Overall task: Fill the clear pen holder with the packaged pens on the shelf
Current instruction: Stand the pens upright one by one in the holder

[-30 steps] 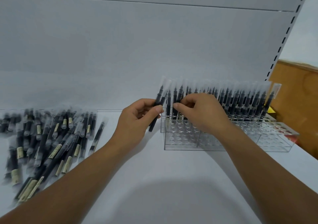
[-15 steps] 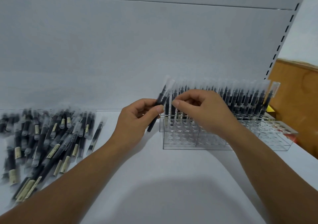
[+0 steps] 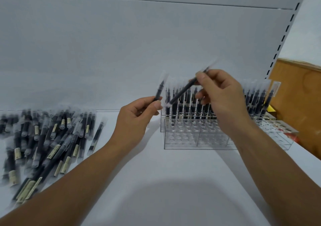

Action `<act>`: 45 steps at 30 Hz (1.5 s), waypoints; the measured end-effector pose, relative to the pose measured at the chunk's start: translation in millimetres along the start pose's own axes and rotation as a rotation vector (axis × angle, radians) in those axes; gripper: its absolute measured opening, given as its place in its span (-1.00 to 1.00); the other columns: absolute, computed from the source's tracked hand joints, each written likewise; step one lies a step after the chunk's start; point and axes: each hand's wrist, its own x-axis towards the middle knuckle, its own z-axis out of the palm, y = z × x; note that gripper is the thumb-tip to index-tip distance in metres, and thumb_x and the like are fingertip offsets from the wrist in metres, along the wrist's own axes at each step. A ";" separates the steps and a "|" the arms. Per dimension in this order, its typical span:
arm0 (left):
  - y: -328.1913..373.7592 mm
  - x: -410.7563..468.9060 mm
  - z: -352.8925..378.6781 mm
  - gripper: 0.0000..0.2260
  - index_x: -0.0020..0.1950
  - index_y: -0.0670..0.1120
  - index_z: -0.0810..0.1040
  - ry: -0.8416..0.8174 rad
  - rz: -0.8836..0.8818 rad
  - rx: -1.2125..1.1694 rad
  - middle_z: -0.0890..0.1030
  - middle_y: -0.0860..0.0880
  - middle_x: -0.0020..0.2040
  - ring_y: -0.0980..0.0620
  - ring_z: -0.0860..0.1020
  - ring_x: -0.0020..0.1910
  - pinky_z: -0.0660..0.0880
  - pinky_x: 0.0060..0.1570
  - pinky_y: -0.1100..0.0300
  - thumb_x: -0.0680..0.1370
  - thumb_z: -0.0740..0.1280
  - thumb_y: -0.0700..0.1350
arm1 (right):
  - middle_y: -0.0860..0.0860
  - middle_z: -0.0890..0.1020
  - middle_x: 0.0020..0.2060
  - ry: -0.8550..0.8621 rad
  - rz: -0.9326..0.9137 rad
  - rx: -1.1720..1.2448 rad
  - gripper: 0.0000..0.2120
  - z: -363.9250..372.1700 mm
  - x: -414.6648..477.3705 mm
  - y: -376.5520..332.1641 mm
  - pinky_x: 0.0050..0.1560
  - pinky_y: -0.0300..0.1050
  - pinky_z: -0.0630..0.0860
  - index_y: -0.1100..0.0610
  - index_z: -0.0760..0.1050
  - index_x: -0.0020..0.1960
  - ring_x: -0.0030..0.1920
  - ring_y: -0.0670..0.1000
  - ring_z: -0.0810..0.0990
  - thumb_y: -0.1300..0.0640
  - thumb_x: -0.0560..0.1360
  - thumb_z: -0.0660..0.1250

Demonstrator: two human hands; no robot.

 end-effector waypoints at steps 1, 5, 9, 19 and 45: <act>-0.8 0.4 -0.3 -0.87 0.02 0.07 0.65 0.002 -0.002 0.006 0.69 0.11 -0.19 0.18 0.61 -0.20 0.50 -0.19 0.34 0.55 0.35 -0.11 | -0.05 0.68 -0.19 0.041 -0.034 -0.026 -0.95 -3.1 1.8 0.8 -0.38 -0.28 0.51 0.09 0.57 -0.01 -0.39 -0.14 0.56 0.15 0.57 0.33; -1.1 -1.1 1.8 -0.84 0.08 0.05 0.65 -0.026 -0.002 0.008 0.69 0.15 -0.18 0.24 0.60 -0.20 0.44 -0.21 0.43 0.56 0.34 -0.15 | -0.01 0.66 -0.16 0.079 -0.153 -0.219 -0.94 -8.8 5.7 9.8 -0.35 -0.28 0.48 0.06 0.56 0.00 -0.43 -0.16 0.55 0.09 0.57 0.35; 0.1 -2.6 3.9 -0.82 0.08 0.03 0.64 -0.063 0.015 0.000 0.69 0.19 -0.16 0.27 0.61 -0.18 0.44 -0.18 0.46 0.54 0.36 -0.20 | -0.12 0.64 -0.20 0.045 -0.231 -0.370 -0.97 -6.8 5.9 14.6 -0.32 -0.34 0.51 -0.05 0.53 -0.06 -0.39 -0.16 0.57 0.05 0.56 0.35; -6.6 -1.1 4.1 -0.81 0.02 0.05 0.66 -0.082 0.019 0.009 0.71 0.03 -0.08 0.03 0.64 -0.05 0.54 0.16 0.10 0.50 0.43 -0.21 | -0.16 0.61 -0.27 -0.142 -0.148 -0.734 -0.89 2.9 9.1 31.0 -0.19 -0.18 0.49 -0.06 0.56 -0.06 -0.28 -0.14 0.57 -0.09 0.52 0.38; -4.8 -5.7 2.0 -0.73 0.18 0.25 0.54 -0.084 0.101 0.330 0.57 0.30 0.11 0.23 0.46 0.23 0.37 0.23 0.21 0.48 0.39 0.16 | -0.06 0.65 -0.26 -0.177 0.006 -0.046 -0.96 0.5 -7.2 2.2 -0.33 -0.27 0.50 0.10 0.58 -0.04 -0.37 -0.15 0.55 0.14 0.54 0.37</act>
